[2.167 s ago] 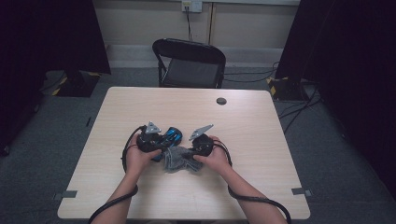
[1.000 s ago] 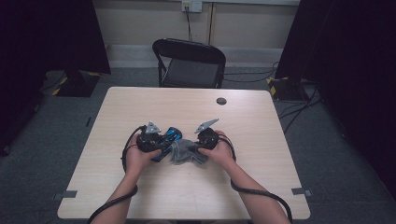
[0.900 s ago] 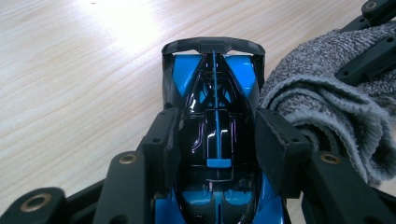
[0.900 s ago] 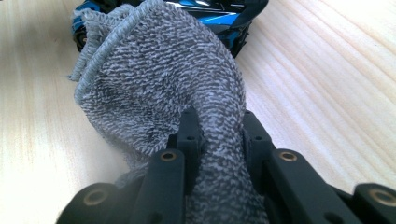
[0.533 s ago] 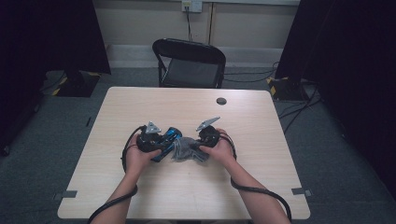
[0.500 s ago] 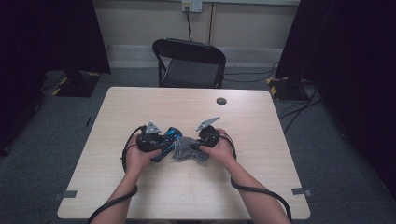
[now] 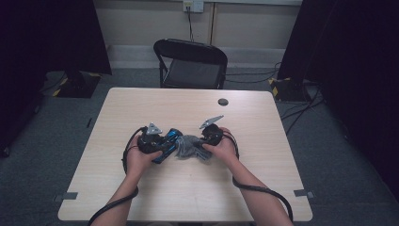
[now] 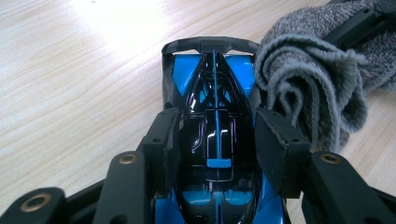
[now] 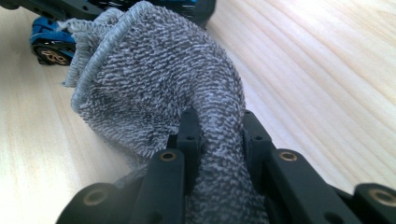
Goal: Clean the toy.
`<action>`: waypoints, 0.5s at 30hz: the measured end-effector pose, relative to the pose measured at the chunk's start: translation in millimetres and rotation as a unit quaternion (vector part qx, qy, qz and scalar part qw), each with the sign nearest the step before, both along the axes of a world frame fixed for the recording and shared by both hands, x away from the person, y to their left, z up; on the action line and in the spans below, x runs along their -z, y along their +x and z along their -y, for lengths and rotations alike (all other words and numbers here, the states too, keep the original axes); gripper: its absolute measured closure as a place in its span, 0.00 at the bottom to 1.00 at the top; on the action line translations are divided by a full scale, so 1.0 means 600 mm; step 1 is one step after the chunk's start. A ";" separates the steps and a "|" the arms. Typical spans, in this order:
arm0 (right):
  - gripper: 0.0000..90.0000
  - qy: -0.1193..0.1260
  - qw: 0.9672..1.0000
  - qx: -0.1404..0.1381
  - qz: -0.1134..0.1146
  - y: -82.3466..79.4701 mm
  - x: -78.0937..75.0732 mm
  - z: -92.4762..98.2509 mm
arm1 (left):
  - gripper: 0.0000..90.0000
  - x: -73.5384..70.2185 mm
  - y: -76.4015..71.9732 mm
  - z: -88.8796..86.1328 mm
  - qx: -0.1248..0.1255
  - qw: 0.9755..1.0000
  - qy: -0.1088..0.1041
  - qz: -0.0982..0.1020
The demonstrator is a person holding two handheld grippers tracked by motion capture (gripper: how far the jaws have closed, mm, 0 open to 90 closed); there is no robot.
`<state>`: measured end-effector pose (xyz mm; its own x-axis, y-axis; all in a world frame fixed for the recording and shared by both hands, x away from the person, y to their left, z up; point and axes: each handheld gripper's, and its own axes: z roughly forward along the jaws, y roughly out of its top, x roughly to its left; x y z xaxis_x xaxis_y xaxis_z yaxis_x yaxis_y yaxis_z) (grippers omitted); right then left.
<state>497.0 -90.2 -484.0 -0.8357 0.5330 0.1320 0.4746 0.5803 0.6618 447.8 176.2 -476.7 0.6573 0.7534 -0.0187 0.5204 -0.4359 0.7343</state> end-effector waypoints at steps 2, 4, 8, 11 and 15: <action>0.83 0.001 1.000 0.007 -0.001 0.002 0.000 0.004 | 0.57 0.000 0.000 0.000 -0.001 1.000 0.000 0.002; 0.82 0.003 1.000 0.011 -0.002 0.005 0.000 0.008 | 0.57 0.000 0.001 0.000 -0.001 1.000 0.000 0.000; 0.82 0.006 1.000 0.015 -0.002 0.009 0.000 0.011 | 0.57 0.000 0.001 0.001 -0.002 1.000 -0.004 -0.007; 0.82 0.004 1.000 0.015 -0.002 0.012 -0.001 0.012 | 0.57 -0.001 0.001 0.001 -0.001 1.000 -0.002 -0.007; 0.82 0.003 1.000 0.019 0.001 0.016 -0.002 0.014 | 0.57 -0.001 0.001 0.001 -0.002 1.000 -0.003 -0.007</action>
